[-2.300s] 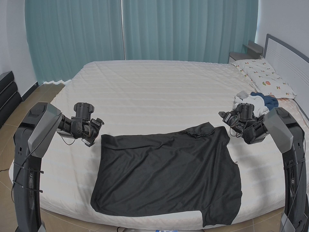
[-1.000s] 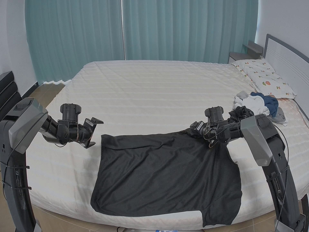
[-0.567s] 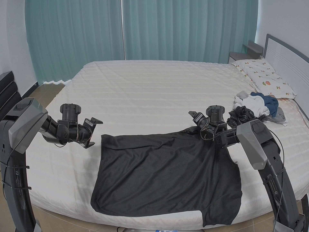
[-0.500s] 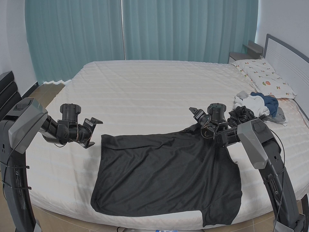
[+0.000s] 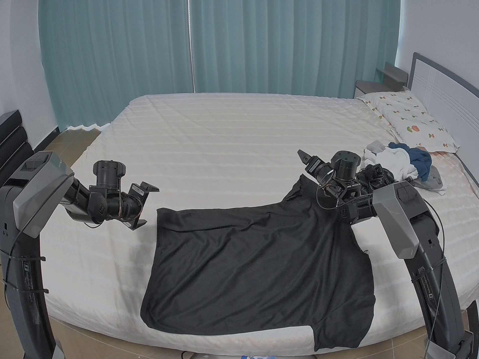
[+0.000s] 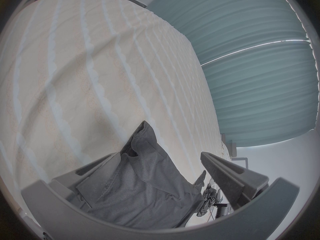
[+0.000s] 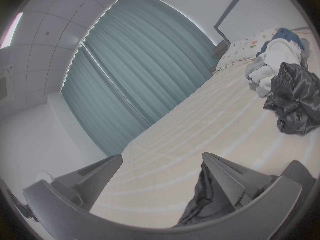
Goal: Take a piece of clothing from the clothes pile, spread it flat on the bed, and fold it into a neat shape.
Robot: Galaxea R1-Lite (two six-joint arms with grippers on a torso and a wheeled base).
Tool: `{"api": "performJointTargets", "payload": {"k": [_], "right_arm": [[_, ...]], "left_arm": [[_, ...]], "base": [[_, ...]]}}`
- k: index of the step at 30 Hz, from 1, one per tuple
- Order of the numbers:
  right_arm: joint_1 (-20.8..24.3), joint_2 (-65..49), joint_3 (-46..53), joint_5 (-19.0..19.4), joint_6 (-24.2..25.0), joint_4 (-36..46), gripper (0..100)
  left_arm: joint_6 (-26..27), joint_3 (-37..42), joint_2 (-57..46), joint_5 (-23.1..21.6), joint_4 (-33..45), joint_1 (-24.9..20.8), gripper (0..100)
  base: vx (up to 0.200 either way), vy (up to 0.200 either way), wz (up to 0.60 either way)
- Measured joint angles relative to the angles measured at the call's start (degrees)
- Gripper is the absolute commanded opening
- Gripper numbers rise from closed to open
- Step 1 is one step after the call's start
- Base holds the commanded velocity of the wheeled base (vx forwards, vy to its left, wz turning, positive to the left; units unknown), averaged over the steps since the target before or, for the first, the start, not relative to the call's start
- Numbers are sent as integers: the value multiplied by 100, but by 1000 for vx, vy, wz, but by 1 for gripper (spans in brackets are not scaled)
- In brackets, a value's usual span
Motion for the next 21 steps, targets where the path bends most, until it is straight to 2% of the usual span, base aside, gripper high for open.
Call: {"api": "performJointTargets", "payload": {"k": [9,16,21], "right_arm": [[-380,-171,322,-34,-148,364,100],[-769,-617,1465,10,-297,315,100],[-976,-948,2317,150,-341,50,100]], "left_arm": [[15,5,0,-2,0,-2,100],[226,-63,41,27,9,-26,100],[490,-150,160,277,26,-129,100]], "base": [[0,0,0],[0,0,0],[0,0,0]]}}
